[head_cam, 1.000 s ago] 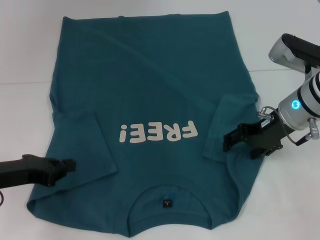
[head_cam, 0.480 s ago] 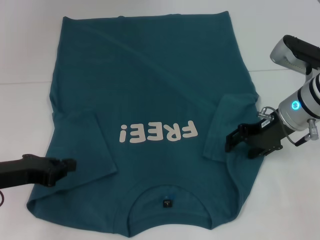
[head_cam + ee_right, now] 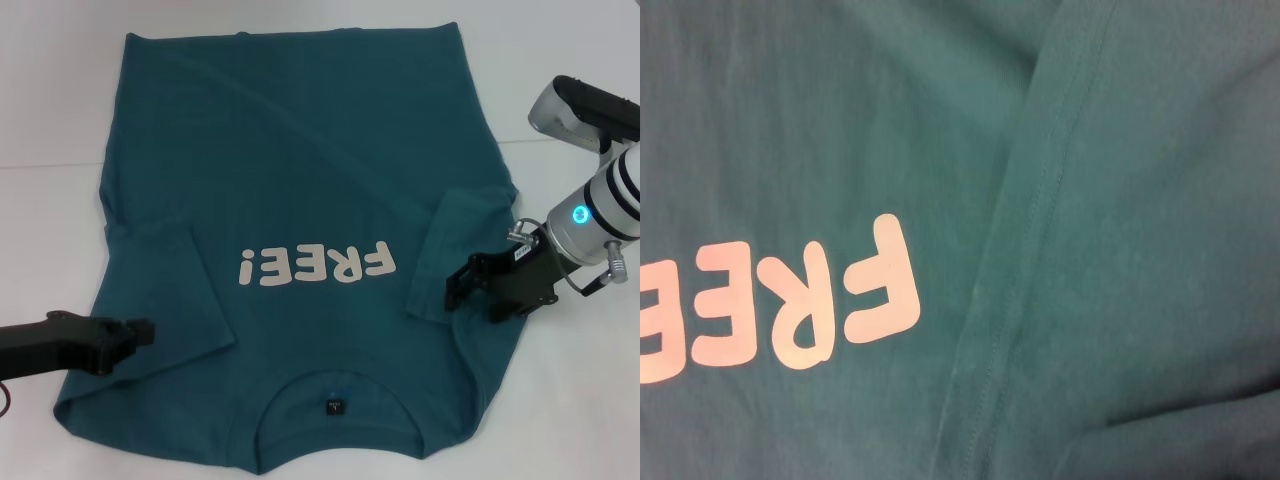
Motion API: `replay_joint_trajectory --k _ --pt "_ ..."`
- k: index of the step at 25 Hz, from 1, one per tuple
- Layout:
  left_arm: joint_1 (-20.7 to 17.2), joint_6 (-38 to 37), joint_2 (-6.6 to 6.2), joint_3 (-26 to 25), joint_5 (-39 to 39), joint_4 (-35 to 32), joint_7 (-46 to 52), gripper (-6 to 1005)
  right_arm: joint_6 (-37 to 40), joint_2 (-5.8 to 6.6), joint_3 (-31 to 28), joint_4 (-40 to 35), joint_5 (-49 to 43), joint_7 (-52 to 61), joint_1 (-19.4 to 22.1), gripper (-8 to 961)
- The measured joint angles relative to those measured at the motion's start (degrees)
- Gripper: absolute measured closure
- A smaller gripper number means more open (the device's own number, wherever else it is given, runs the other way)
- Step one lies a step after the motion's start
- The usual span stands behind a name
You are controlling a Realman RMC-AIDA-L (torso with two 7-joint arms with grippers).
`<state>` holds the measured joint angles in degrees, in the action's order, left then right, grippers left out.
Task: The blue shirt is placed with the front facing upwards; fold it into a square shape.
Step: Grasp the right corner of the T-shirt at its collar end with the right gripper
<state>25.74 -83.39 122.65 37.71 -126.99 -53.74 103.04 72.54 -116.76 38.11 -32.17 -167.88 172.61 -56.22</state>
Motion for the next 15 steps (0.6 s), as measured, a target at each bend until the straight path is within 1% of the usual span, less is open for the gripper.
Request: replay_joint_trajectory --k 10,13,15 --pt "0.1 0.2 -0.04 -0.1 0.1 0.5 -0.5 949 -0.4 0.28 0.4 0.9 -0.1 0.1 -0.1 327" --pt "0.1 0.2 -0.04 -0.1 0.1 0.5 -0.7 949 -0.5 0.48 0.5 1.4 -0.1 0.1 0.1 545" --pt "0.1 0.2 -0.05 -0.1 0.1 0.6 -1.0 949 -0.5 0.63 0.5 1.6 -0.1 0.1 0.3 569"
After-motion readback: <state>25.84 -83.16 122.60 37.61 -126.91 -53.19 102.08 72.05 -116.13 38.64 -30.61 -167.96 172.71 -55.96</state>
